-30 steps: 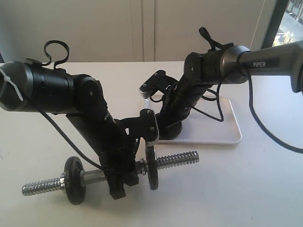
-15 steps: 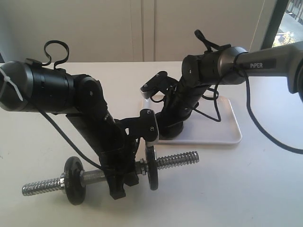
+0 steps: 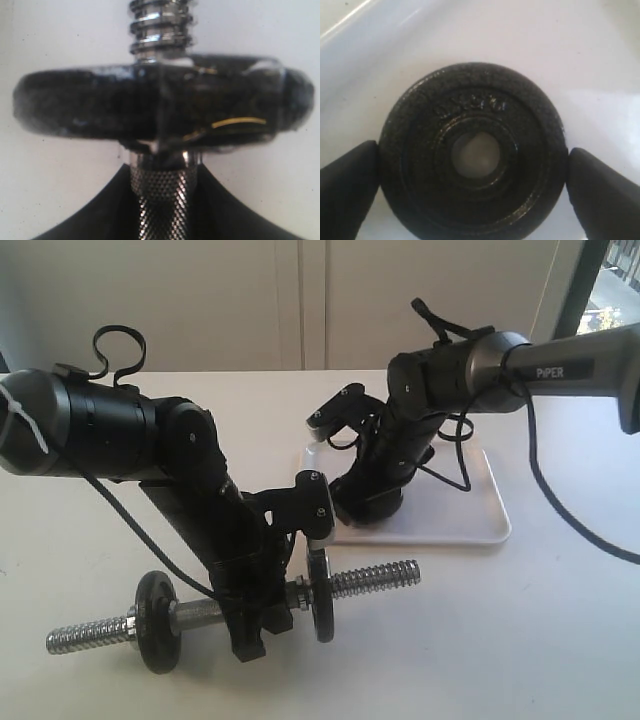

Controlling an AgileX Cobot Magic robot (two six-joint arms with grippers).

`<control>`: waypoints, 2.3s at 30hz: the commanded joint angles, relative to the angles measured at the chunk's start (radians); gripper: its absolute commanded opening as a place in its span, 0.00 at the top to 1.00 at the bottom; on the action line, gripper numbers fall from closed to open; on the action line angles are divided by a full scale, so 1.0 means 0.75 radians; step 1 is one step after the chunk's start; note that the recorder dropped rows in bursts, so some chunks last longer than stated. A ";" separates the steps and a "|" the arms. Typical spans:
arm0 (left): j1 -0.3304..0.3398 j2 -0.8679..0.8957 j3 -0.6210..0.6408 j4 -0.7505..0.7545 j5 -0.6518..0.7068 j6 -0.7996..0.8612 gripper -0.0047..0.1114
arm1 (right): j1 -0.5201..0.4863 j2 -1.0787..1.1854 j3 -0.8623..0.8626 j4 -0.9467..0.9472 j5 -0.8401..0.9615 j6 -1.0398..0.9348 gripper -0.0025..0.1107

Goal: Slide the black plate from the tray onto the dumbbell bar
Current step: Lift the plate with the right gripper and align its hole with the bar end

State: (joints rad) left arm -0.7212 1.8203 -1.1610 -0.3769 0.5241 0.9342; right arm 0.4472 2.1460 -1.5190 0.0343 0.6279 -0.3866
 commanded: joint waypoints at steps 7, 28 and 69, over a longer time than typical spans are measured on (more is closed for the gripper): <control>0.000 -0.070 -0.022 -0.104 -0.001 -0.005 0.96 | -0.068 -0.143 -0.066 -0.006 0.065 0.043 0.98; 0.000 -0.068 -0.022 -0.104 -0.081 -0.114 0.96 | -0.395 -0.206 -0.066 0.718 0.472 -0.273 0.98; 0.000 -0.068 -0.022 -0.115 -0.303 -0.344 0.96 | -0.743 -0.228 0.603 1.786 0.791 -0.794 0.98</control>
State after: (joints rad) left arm -0.7212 1.8203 -1.1577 -0.4013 0.3558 0.6899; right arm -0.0991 1.9972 -1.0800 1.2993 1.1739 -0.9539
